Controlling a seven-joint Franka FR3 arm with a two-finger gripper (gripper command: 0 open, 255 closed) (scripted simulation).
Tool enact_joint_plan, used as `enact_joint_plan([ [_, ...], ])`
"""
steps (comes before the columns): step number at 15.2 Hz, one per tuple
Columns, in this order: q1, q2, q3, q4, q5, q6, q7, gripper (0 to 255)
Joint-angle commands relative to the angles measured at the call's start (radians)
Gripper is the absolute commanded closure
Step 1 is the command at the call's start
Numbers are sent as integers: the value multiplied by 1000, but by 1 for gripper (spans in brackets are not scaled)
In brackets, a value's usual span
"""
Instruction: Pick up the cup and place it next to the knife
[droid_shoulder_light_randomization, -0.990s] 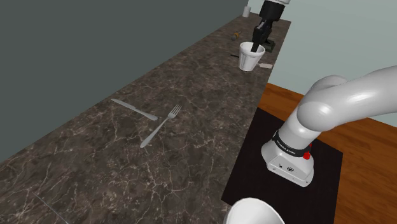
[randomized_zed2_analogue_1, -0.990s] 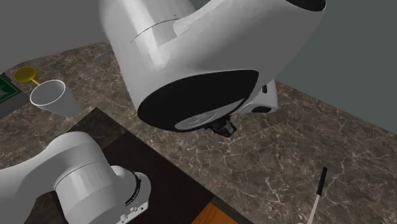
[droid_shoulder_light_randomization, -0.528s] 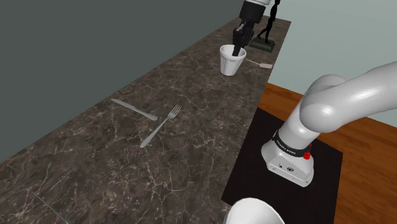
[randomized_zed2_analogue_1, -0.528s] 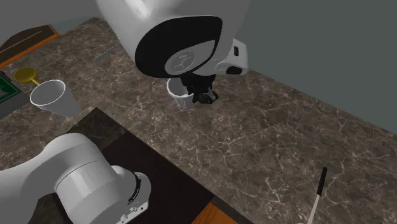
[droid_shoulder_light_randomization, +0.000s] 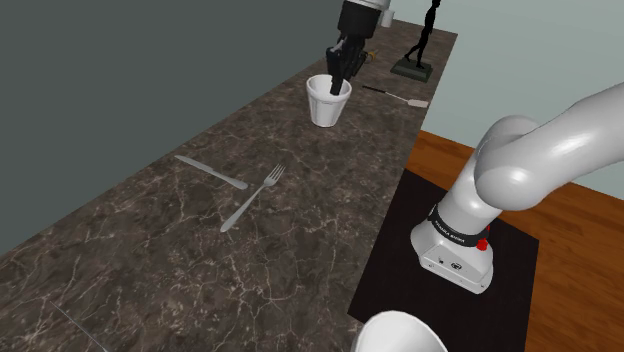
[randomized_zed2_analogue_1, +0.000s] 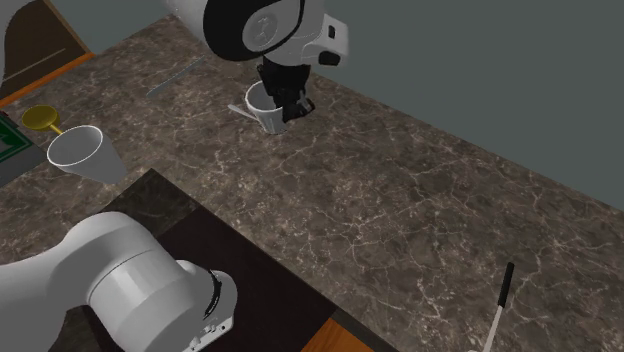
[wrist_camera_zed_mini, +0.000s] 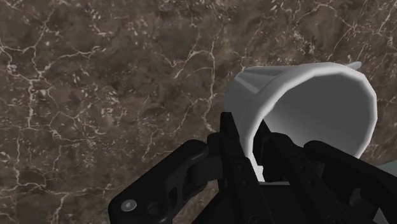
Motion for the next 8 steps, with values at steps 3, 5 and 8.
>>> enact_joint_plan([
  [3, 39, 84, 73, 59, 39, 45, 84, 255],
  [5, 54, 131, 107, 96, 51, 63, 125, 255],
  [8, 74, 206, 156, 161, 61, 88, 186, 255],
])
